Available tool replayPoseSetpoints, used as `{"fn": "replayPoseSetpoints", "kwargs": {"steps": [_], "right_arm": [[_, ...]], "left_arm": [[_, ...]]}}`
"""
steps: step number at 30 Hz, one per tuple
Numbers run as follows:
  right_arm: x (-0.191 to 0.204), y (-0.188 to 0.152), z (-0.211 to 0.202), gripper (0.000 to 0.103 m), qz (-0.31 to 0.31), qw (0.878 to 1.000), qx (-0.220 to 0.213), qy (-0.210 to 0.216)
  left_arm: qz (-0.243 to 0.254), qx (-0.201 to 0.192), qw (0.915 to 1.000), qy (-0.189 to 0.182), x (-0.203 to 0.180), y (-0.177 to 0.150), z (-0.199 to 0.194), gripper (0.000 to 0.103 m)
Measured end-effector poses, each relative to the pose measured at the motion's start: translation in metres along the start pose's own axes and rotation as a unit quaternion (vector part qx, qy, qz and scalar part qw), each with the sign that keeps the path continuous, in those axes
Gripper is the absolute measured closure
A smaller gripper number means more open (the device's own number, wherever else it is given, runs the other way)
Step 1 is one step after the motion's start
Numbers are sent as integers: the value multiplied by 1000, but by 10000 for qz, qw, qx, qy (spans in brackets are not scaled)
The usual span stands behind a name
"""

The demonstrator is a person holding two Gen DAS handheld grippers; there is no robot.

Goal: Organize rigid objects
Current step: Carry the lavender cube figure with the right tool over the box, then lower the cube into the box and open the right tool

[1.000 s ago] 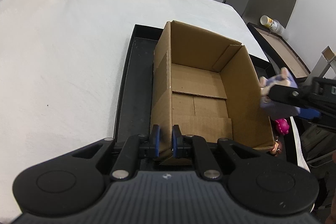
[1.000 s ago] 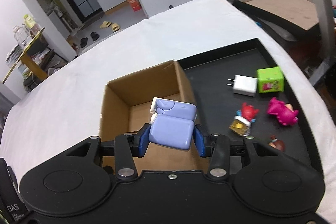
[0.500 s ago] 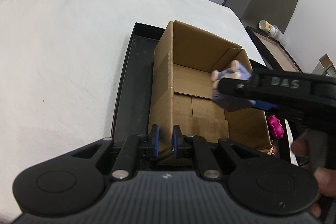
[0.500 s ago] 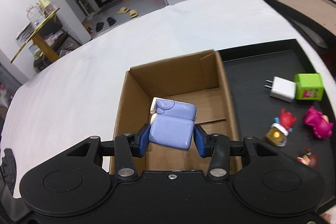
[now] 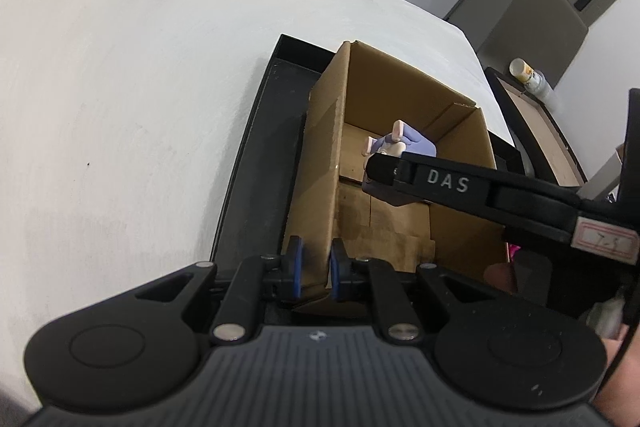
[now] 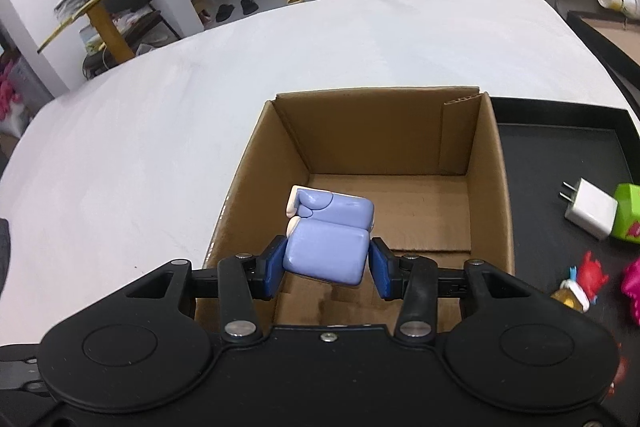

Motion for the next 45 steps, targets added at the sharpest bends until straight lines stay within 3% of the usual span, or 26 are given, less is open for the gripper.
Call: {"fn": "replayPoseSetpoints", "kwargs": {"steps": [21, 36, 45], "right_arm": [[20, 22, 16, 58, -1048, 9943, -135, -111], [-6, 11, -34, 57, -166, 9997, -171, -64], [-27, -4, -61, 56, 150, 9989, -309, -323]], "left_arm": [[-164, 111, 9997, 156, -2, 3, 2, 90], [-229, 127, 9995, 159, 0, 2, 2, 90], [-224, 122, 9996, 122, 1, 1, 2, 90]]}}
Point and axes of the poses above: each gripper's, at about its wrist camera, not at the fingertips, and z roughly the way its jaws point, x to its left, y to its top, the point moved 6 cm from there along z, roughly the way its jaws point, and after that the axes turned 1 degree about -z, right-handed, at the moved point
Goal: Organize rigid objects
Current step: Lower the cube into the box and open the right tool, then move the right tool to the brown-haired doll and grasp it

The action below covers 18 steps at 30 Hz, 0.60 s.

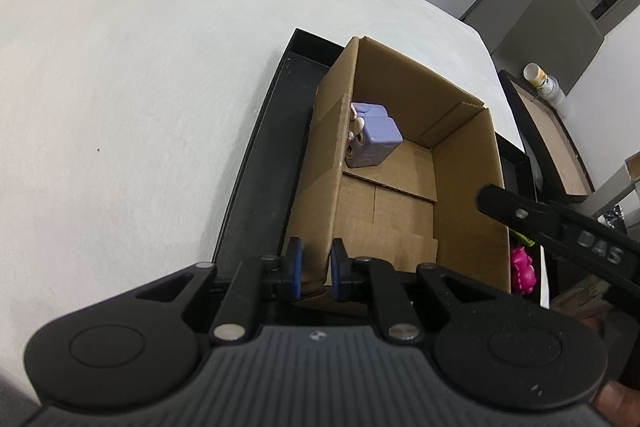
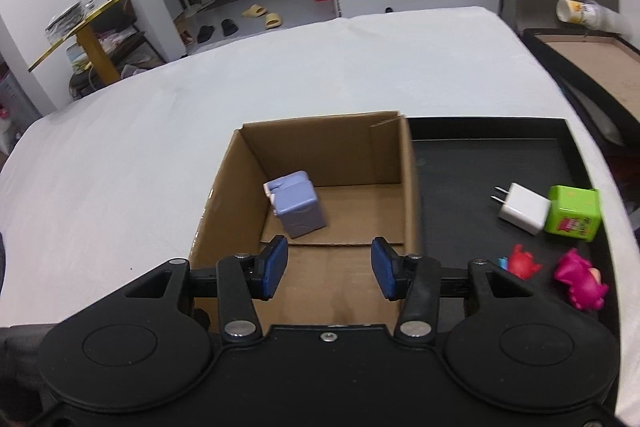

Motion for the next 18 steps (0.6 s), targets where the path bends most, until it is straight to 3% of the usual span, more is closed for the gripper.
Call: {"fn": "replayPoseSetpoints", "kwargs": {"steps": [6, 18], "right_arm": [[-11, -2, -15, 49, 209, 9997, -127, -72], [-58, -21, -30, 49, 724, 9957, -180, -548]], "left_arm": [[69, 78, 9999, 67, -3, 2, 1, 90], [508, 17, 9978, 428, -15, -2, 3, 91]]}}
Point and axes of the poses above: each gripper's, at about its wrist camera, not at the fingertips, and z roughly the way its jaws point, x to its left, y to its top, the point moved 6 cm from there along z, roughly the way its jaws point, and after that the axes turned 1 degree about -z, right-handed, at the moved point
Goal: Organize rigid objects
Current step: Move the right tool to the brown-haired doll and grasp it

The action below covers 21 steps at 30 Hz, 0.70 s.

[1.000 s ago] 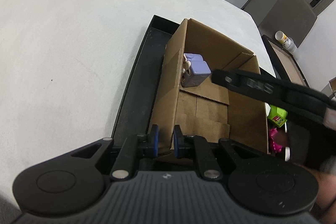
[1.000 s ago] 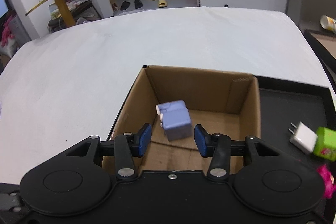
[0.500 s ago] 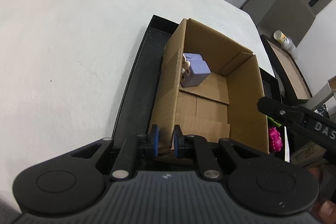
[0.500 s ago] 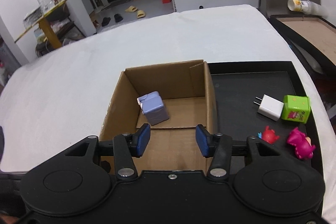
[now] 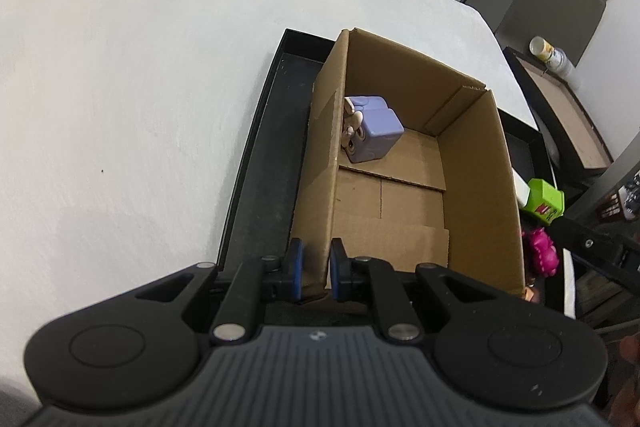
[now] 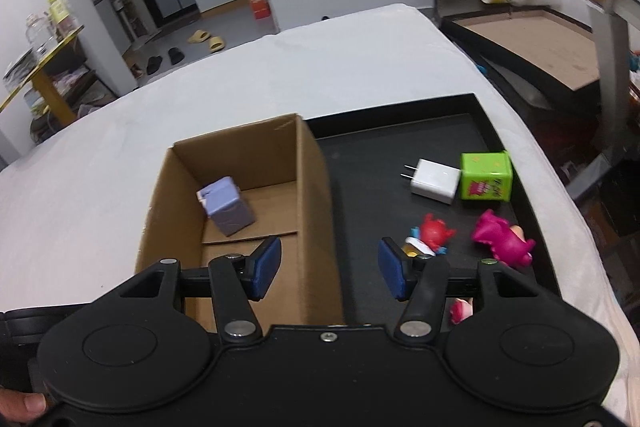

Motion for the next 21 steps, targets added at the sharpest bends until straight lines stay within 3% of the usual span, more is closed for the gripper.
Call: {"fn": "replayPoseSetpoints", "kwargs": {"steps": [21], "right_arm": [[-79, -39, 26, 49, 1008, 9933, -229, -517]], "left_arm": [[440, -43, 9981, 422, -11, -2, 1, 93]]}}
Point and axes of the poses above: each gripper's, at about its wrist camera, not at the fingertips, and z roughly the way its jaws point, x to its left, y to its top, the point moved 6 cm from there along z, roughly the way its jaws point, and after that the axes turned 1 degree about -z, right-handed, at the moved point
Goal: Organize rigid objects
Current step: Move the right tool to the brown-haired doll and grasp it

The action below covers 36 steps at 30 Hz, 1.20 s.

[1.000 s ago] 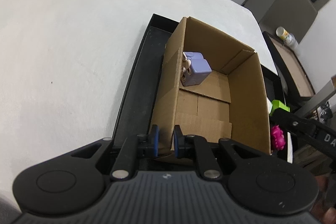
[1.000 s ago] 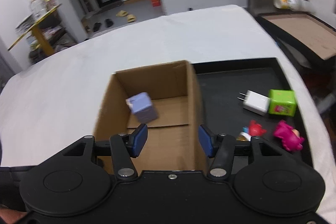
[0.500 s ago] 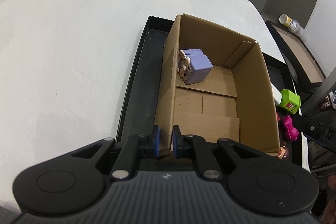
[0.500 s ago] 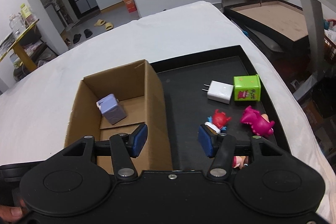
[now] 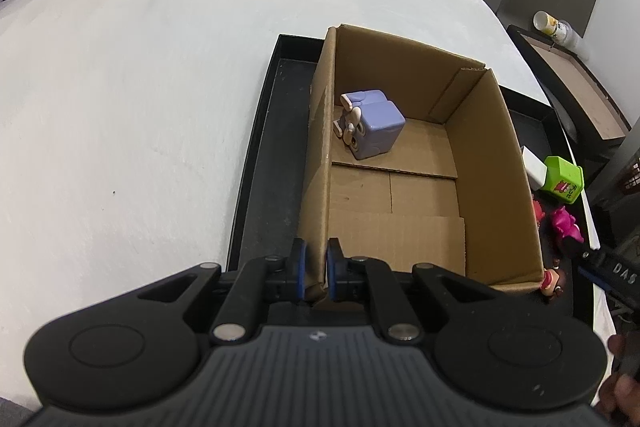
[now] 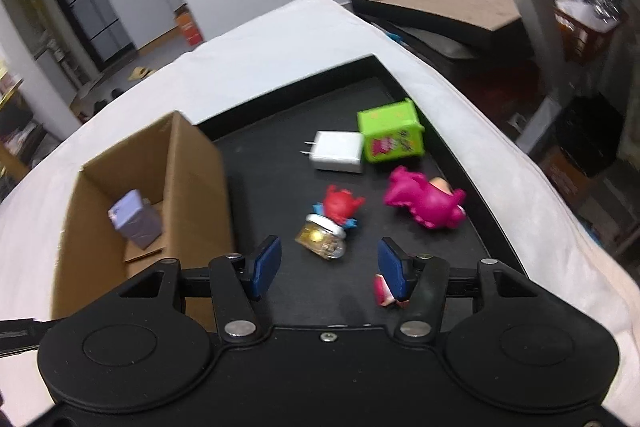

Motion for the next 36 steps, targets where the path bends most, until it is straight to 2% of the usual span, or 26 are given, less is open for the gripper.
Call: {"fn": "replayPoseSetpoints", "kwargs": {"steps": [8, 12, 21, 22, 23, 24, 25, 36], "right_arm": [[-22, -16, 17, 47, 306, 9994, -88, -108], [-25, -22, 23, 36, 226, 9995, -111, -213], [-35, -30, 35, 37, 310, 9986, 53, -416], [-35, -30, 37, 38, 265, 9987, 70, -441], [-34, -31, 39, 44, 212, 9987, 98, -462], [-34, -32, 40, 55, 160, 9987, 144, -456], [-33, -33, 42, 59, 105, 9986, 210, -476], [-13, -19, 24, 60, -146, 9996, 78, -234]], "left_arm": [[-26, 21, 10000, 59, -1, 4, 4, 93], [56, -9, 9999, 120, -4, 7, 6, 93], [30, 6, 9999, 102, -1, 9, 15, 93], [37, -1, 9999, 105, 0, 9, 15, 93], [38, 0, 9999, 96, 0, 8, 16, 93], [41, -1, 10000, 91, -1, 8, 16, 93], [50, -4, 9999, 90, -1, 8, 16, 93], [64, -21, 9999, 78, -1, 8, 15, 93]]}}
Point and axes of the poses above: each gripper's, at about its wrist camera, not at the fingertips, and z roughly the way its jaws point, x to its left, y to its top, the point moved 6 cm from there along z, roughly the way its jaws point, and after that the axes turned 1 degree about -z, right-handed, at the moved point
